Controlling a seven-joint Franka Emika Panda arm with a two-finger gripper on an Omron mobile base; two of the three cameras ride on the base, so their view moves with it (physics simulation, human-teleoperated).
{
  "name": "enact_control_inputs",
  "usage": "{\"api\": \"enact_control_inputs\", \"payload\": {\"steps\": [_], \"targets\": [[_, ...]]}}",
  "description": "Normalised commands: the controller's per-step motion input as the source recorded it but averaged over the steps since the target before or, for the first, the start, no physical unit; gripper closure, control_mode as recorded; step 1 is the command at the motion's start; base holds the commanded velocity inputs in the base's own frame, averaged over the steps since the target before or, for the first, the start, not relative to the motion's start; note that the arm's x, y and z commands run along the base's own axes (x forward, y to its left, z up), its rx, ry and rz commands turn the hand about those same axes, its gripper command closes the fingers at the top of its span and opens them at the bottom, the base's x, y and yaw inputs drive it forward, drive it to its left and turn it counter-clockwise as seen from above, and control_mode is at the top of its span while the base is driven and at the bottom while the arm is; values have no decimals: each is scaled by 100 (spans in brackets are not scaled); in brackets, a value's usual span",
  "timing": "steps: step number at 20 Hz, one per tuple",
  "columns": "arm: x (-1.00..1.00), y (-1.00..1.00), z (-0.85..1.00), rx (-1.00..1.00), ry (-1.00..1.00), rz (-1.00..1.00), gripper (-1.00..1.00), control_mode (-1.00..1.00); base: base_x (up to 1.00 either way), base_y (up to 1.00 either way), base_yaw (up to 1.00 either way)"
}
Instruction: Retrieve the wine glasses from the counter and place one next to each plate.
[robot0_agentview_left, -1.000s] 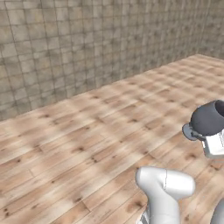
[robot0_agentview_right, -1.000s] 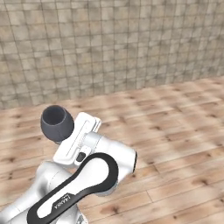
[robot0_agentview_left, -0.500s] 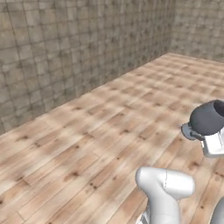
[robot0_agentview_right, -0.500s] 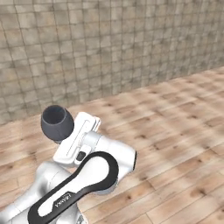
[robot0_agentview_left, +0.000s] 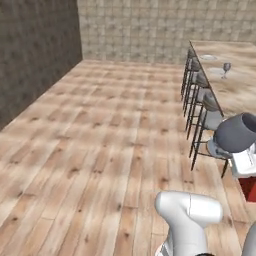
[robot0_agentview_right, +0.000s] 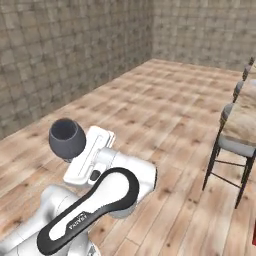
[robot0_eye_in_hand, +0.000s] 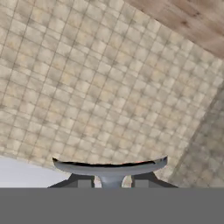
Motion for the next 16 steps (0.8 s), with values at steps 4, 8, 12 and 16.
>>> {"api": "enact_control_inputs", "payload": {"steps": [4, 8, 12, 16], "targets": [[0, 0, 0, 0, 0, 0, 100, 100, 47, 37, -89], [0, 0, 0, 0, 0, 0, 100, 100, 67, 53, -83], [0, 0, 0, 0, 0, 0, 100, 100, 81, 68, -76], [0, 0, 0, 0, 0, 0, 100, 100, 100, 85, -67]]}}
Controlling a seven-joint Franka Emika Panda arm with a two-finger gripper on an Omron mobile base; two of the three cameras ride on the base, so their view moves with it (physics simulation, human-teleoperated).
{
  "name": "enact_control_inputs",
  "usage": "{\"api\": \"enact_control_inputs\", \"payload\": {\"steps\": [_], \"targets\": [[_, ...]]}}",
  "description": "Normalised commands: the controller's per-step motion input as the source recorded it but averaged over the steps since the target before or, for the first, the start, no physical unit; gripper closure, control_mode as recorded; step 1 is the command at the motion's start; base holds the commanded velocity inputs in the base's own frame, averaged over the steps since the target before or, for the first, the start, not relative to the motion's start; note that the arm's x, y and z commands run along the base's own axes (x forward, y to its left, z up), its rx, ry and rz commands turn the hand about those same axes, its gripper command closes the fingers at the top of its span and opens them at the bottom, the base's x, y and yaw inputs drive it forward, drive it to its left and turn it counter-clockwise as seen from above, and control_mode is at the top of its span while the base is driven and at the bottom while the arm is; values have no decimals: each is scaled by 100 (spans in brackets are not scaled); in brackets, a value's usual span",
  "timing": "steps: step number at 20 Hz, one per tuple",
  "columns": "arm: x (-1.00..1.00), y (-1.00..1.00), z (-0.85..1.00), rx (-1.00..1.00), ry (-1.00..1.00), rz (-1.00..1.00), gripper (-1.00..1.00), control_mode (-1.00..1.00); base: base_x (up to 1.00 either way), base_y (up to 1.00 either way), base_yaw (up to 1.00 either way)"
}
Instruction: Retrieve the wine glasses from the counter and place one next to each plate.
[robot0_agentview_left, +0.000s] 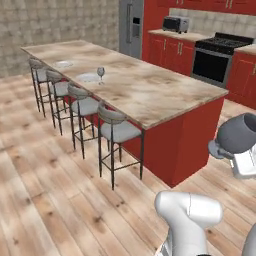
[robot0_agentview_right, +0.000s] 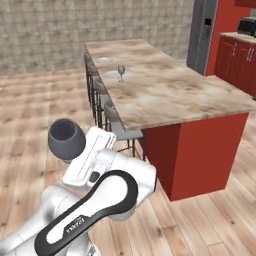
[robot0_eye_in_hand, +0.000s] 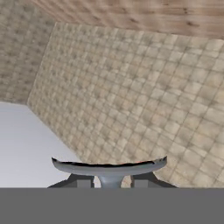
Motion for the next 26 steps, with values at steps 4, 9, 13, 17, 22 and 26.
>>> {"api": "enact_control_inputs", "payload": {"steps": [4, 9, 13, 17, 22, 26], "targets": [[0, 0, 0, 0, 0, 0, 100, 100, 100, 87, -65], [0, 0, 0, 0, 0, 0, 100, 100, 100, 89, -63], [0, 0, 0, 0, 0, 0, 100, 100, 100, 97, -54], [0, 0, 0, 0, 0, 0, 100, 100, 100, 100, -49], [0, 0, 0, 0, 0, 0, 100, 100, 15, 100, -43], [0, 0, 0, 0, 0, 0, 100, 100, -95, 100, -34]]}}
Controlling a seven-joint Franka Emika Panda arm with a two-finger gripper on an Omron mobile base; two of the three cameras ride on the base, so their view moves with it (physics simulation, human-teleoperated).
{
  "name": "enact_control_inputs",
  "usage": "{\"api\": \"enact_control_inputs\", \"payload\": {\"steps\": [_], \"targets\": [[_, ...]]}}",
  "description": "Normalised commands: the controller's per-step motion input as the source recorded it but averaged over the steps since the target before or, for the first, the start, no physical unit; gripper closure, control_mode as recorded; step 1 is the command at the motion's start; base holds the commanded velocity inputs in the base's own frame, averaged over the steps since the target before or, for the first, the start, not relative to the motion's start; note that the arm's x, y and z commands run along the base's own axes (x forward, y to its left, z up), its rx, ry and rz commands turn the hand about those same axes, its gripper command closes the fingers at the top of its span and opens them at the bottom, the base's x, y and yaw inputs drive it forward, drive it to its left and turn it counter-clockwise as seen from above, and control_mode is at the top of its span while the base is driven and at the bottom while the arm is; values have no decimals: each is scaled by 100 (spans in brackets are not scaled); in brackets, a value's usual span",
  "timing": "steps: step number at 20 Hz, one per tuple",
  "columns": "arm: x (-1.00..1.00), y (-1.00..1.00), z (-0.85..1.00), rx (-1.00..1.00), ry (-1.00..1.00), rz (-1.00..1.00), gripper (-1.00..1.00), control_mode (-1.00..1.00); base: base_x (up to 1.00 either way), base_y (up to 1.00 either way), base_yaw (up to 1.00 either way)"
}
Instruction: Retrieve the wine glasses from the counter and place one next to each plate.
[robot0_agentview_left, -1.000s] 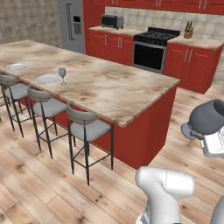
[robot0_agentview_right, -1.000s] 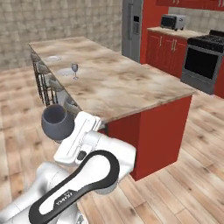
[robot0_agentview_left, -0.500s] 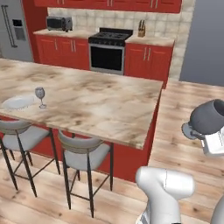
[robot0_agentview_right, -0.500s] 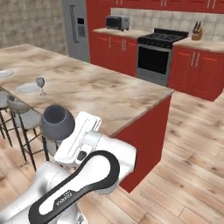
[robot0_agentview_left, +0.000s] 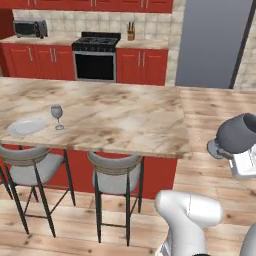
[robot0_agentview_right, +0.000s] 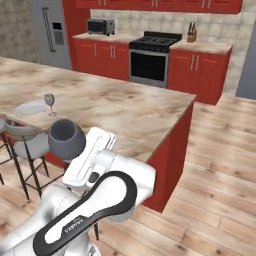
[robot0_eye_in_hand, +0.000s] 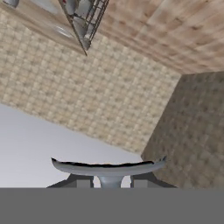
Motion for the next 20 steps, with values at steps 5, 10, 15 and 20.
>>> {"api": "enact_control_inputs", "payload": {"steps": [5, 10, 15, 20], "targets": [[0, 0, 0, 0, 0, 0, 100, 100, -65, 100, -50], [0, 0, 0, 0, 0, 0, 100, 100, -6, 100, -52], [0, 0, 0, 0, 0, 0, 100, 100, 0, 100, -28], [0, 0, 0, 0, 0, 0, 100, 100, -70, 100, 6]]}}
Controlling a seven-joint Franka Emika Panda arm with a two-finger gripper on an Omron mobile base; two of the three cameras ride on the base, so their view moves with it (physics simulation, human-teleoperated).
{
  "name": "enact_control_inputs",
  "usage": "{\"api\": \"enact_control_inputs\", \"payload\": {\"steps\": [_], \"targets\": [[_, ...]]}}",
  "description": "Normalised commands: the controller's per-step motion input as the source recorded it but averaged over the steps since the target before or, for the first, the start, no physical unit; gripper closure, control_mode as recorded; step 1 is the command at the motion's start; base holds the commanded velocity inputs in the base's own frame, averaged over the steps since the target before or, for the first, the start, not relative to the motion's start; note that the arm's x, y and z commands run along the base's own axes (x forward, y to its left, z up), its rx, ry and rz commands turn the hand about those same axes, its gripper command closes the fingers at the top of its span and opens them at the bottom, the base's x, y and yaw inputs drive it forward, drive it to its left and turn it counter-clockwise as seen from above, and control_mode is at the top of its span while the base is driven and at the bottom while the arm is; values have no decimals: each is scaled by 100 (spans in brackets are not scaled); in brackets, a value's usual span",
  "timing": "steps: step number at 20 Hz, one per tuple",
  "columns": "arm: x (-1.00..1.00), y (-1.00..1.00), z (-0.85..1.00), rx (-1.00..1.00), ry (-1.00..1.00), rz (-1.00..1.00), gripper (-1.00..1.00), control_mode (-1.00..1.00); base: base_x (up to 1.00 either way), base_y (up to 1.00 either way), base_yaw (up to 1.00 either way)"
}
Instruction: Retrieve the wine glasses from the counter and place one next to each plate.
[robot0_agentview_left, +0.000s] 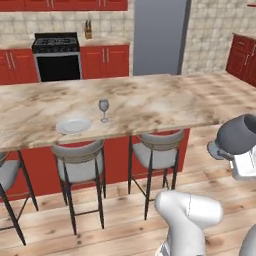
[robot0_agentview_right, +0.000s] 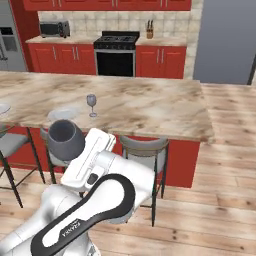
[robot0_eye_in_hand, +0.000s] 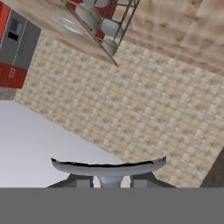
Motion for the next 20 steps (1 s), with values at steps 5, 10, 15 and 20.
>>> {"api": "enact_control_inputs", "payload": {"steps": [5, 10, 15, 20], "targets": [[0, 0, 0, 0, 0, 0, 100, 100, -89, 100, 20], [0, 0, 0, 0, 0, 0, 100, 100, -57, 100, 17], [0, 0, 0, 0, 0, 0, 100, 100, 6, 100, 11], [0, 0, 0, 0, 0, 0, 100, 100, 88, 100, 1]]}}
